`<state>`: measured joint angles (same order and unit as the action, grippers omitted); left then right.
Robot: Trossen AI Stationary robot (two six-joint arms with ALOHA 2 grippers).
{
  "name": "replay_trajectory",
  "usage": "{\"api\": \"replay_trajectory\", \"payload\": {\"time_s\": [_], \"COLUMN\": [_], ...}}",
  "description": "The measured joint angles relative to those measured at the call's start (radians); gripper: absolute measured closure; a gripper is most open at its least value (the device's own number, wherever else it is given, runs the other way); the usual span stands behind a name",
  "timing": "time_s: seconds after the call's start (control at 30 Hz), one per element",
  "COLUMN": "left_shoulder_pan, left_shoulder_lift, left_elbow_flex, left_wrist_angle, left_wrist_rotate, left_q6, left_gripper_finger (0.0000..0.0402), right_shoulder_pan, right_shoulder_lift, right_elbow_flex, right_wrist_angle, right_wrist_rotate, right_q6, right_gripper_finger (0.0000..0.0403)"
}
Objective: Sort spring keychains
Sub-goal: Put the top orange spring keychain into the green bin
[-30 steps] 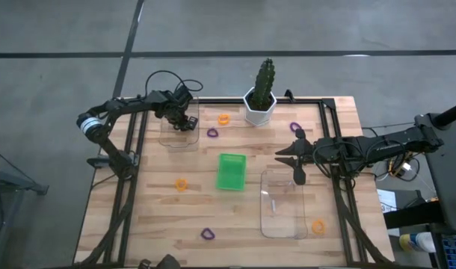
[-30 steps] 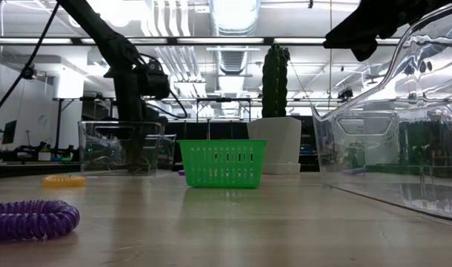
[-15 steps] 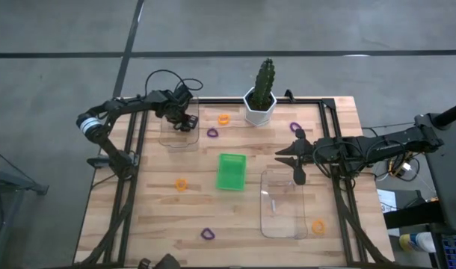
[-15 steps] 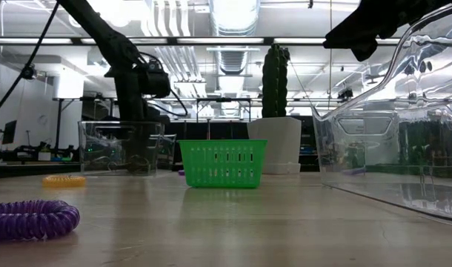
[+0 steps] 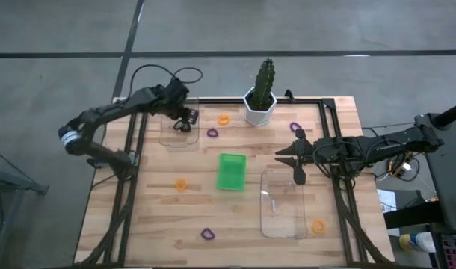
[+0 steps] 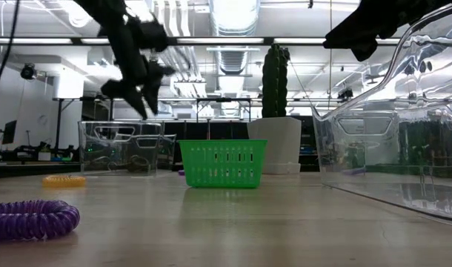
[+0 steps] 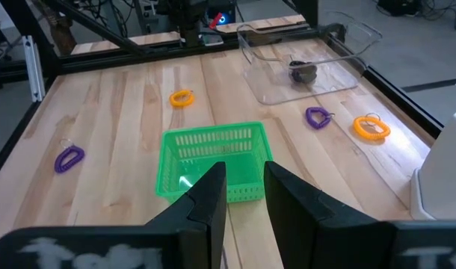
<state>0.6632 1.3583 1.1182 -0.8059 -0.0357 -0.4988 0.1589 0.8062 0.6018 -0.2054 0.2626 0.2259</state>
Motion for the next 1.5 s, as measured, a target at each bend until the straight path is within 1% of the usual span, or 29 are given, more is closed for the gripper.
{"api": "replay_trajectory", "payload": {"time_s": [0.13, 0.23, 0.37, 0.47, 0.53, 0.67, 0.8, 0.9, 1.07, 1.17, 1.3, 1.5], "left_shoulder_pan": [-0.13, -0.242, -0.359, -0.41, -0.425, -0.414, -0.384, -0.349, -0.283, -0.249, -0.227, -0.212], "left_shoulder_lift": [-0.082, -0.108, -0.093, -0.046, -0.005, 0.101, 0.216, 0.299, 0.436, 0.5, 0.557, 0.615], "left_elbow_flex": [-0.009, -0.009, -0.009, -0.002, 0.015, 0.066, 0.146, 0.244, 0.433, 0.515, 0.556, 0.555], "left_wrist_angle": [0.004, 0.062, 0.272, 0.422, 0.469, 0.463, 0.399, 0.282, 0.029, -0.06, -0.069, -0.052], "left_wrist_rotate": [-0.003, -0.029, -0.061, -0.065, -0.067, -0.067, -0.054, -0.052, -0.056, -0.055, -0.056, -0.061], "left_q6": [-0.048, -0.052, -0.017, 0.016, 0.031, 0.033, 0.034, 0.061, 0.106, 0.126, 0.167, 0.274], "left_gripper_finger": [0.0255, 0.0255, 0.0255, 0.0255, 0.0255, 0.0254, 0.0254, 0.0254, 0.0254, 0.0254, 0.0255, 0.0255], "right_shoulder_pan": [0.0, 0.0, 0.0, 0.0, 0.0, 0.0, 0.0, 0.0, 0.0, 0.0, 0.0, 0.0], "right_shoulder_lift": [0.0, 0.0, 0.0, 0.0, 0.0, 0.0, 0.0, 0.0, 0.0, 0.0, 0.0, 0.0], "right_elbow_flex": [0.0, 0.0, 0.0, 0.0, 0.0, 0.0, 0.0, 0.0, 0.0, 0.0, 0.0, 0.0], "right_wrist_angle": [0.0, 0.0, 0.0, 0.001, 0.001, 0.001, 0.002, 0.002, 0.002, 0.002, 0.002, 0.002], "right_wrist_rotate": [0.0, 0.0, 0.0, 0.0, 0.0, 0.0, 0.0, 0.0, 0.0, 0.0, 0.0, 0.0], "right_q6": [-0.001, -0.001, -0.001, 0.001, 0.002, 0.002, 0.002, 0.003, 0.002, 0.002, 0.003, 0.002], "right_gripper_finger": [0.0317, 0.0317, 0.0317, 0.0317, 0.0317, 0.0317, 0.0317, 0.0317, 0.0317, 0.0317, 0.0317, 0.0317]}}
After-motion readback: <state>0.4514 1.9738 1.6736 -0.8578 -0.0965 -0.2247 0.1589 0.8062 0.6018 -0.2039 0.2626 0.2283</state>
